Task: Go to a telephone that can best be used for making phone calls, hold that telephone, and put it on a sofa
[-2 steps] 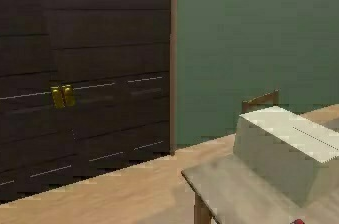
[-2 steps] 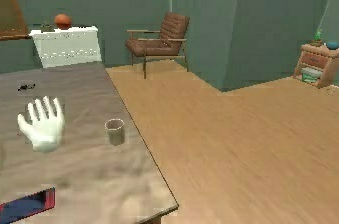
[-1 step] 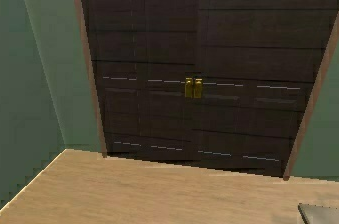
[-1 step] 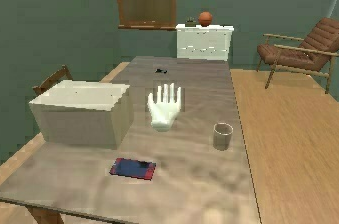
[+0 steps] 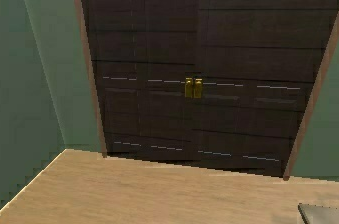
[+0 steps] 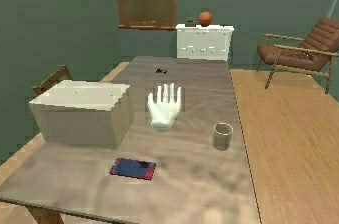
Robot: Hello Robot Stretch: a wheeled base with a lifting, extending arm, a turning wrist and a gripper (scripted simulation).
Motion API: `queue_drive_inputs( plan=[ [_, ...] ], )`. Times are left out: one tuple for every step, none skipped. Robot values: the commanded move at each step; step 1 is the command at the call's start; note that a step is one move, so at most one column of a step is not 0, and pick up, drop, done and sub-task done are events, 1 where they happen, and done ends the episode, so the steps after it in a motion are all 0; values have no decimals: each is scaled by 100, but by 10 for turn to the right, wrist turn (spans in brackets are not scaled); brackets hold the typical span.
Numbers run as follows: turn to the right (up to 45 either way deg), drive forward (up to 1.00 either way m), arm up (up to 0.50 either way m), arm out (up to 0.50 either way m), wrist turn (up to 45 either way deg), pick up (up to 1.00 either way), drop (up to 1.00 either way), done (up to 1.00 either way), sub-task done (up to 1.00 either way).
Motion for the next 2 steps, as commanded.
queue_drive_inputs(
  plan=[
    [0,0,36,0,0,0,0,0,0],
    [0,0,0,24,0,0,0,0,0]
  ],
)
